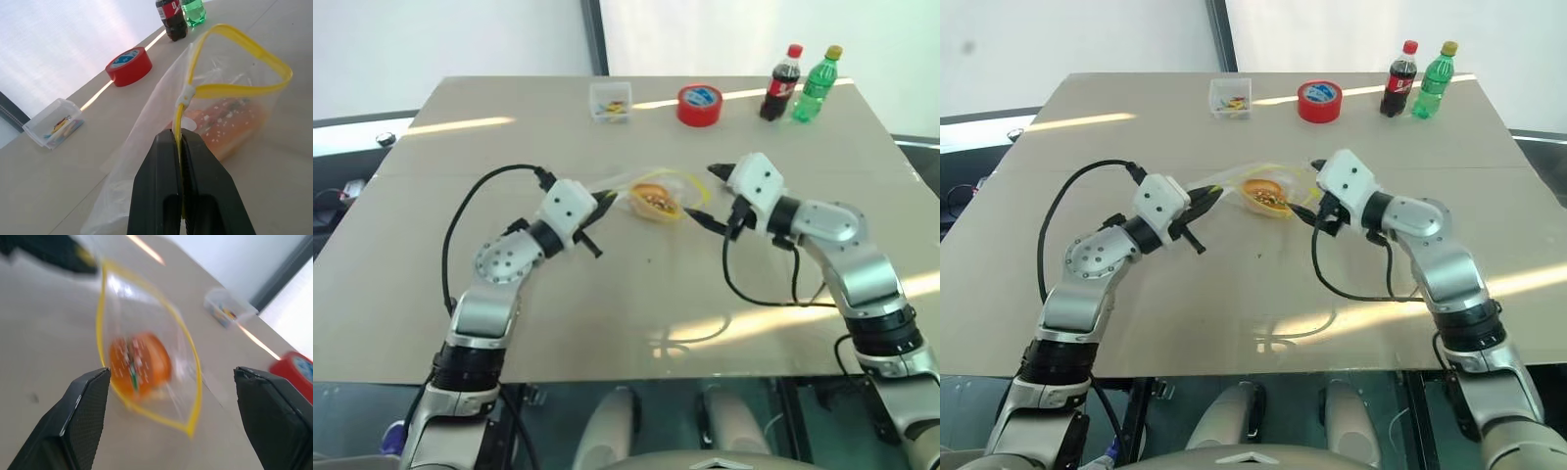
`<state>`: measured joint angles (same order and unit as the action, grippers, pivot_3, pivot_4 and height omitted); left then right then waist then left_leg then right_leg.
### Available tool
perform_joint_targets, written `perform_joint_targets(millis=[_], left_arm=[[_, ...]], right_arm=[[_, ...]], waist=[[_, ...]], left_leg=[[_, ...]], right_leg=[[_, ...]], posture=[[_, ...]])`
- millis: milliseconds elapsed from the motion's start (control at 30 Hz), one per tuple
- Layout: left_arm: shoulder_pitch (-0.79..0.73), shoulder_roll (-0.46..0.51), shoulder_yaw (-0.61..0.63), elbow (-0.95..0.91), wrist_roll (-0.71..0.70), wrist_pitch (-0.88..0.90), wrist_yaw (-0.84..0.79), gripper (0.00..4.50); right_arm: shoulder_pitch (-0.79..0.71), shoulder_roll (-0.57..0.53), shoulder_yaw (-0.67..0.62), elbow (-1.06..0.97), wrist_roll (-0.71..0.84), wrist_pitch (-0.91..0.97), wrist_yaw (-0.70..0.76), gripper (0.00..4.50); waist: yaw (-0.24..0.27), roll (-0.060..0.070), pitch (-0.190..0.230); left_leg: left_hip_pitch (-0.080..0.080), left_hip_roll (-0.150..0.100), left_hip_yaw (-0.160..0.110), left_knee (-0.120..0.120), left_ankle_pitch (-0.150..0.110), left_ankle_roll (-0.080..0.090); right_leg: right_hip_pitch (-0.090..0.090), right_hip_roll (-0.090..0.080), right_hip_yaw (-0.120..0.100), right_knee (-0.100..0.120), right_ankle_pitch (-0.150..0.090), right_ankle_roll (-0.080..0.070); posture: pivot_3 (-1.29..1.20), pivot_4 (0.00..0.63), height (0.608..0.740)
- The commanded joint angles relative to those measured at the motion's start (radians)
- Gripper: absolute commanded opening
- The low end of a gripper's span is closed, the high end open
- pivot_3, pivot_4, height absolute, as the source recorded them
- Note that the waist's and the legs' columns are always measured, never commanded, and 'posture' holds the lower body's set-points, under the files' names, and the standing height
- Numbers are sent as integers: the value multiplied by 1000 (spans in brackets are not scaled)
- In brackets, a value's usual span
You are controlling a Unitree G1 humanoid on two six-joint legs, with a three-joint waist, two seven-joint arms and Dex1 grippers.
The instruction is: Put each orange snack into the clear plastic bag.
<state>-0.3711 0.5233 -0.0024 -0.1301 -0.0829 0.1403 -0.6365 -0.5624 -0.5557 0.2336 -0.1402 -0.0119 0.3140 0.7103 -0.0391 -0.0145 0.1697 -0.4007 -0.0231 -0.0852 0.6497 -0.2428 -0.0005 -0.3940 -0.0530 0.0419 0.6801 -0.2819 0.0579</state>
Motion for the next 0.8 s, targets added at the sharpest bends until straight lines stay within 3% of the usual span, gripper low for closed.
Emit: perform_joint_targets(millis=[33, 300, 433, 600, 633, 800], left_arm=[[-16, 9, 10, -7, -2, -25, -1, 0], [-10, 11, 7, -29, -3, -19, 0, 0], [-2, 15, 12, -40, -2, -16, 5, 0], [-1, 13, 16, -47, -6, -16, 11, 0], [-5, 10, 19, -47, -12, -16, 12, 0], [-64, -9, 43, -33, -58, 3, 17, 0]], right_arm=[[-23, -29, 68, 119, -153, -137, -51, 4105], [-185, 75, 61, 415, -163, -274, -62, 4105], [-202, 99, 57, 436, -133, -311, -14, 2942], [-203, 104, 48, 451, -136, -340, -10, 800], [-207, 102, 39, 452, -135, -342, -16, 154], [-227, 50, -13, 403, -121, -313, -1, 62]], waist=[[-1, 0, 0], [-3, 0, 0], [2, 0, 0], [1, 0, 0], [1, 0, 0], [1, 0, 0]], left_leg=[[0, 0, 0, 0, 0, 0], [0, 1, 1, 0, 2, -3], [-1, 1, 1, 0, 2, -3], [-1, 1, 0, 0, 1, -2], [-1, 1, 0, 0, 1, -2], [-1, 1, 0, 0, 1, -2]], right_leg=[[0, 0, 0, 0, 0, 0], [-1, 0, 2, 0, 0, 0], [-1, 0, 1, -1, 0, 0], [-1, -1, 1, -1, 0, 0], [-1, 0, 1, -1, 0, 0], [-1, 0, 1, -1, 0, 0]], posture=[[0, 150, 740], [0, 150, 740], [0, 150, 740], [0, 150, 740], [0, 150, 740], [0, 150, 740]])
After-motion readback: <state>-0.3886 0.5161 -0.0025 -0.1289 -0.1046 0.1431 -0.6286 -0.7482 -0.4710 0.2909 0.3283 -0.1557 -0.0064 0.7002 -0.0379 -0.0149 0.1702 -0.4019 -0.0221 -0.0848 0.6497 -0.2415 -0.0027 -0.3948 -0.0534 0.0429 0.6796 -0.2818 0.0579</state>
